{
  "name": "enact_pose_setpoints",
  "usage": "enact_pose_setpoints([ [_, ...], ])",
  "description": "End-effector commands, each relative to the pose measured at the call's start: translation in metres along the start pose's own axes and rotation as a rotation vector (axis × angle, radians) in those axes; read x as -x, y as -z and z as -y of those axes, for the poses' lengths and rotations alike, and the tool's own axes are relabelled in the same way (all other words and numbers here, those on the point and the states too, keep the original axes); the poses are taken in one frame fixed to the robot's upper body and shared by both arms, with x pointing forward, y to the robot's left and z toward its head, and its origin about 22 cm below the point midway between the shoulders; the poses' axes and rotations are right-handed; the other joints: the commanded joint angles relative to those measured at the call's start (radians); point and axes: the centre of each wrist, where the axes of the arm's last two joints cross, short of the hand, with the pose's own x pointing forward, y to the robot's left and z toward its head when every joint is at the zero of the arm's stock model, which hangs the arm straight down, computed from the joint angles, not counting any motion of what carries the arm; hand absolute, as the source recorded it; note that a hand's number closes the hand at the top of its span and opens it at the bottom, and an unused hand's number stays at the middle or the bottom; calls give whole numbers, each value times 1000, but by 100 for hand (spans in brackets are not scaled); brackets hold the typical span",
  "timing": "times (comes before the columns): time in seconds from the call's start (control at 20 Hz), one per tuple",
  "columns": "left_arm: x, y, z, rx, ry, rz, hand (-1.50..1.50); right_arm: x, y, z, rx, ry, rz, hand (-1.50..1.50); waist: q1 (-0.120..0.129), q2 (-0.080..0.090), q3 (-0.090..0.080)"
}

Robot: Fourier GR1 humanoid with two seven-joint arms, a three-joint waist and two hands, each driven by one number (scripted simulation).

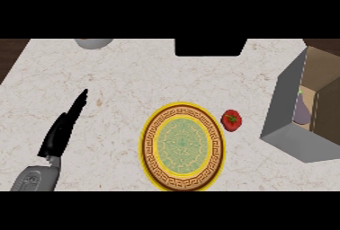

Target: Pick the eggplant from the plate and place it in the cardboard box

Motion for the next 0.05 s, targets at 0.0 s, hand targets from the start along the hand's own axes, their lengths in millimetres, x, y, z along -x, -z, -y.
enact_pose_setpoints([
  [0.0, 2, 8, 10, 16, 1, 11, 0, 3, 8, 0, -22, -34, -1, -150, 1, 1, 0],
])
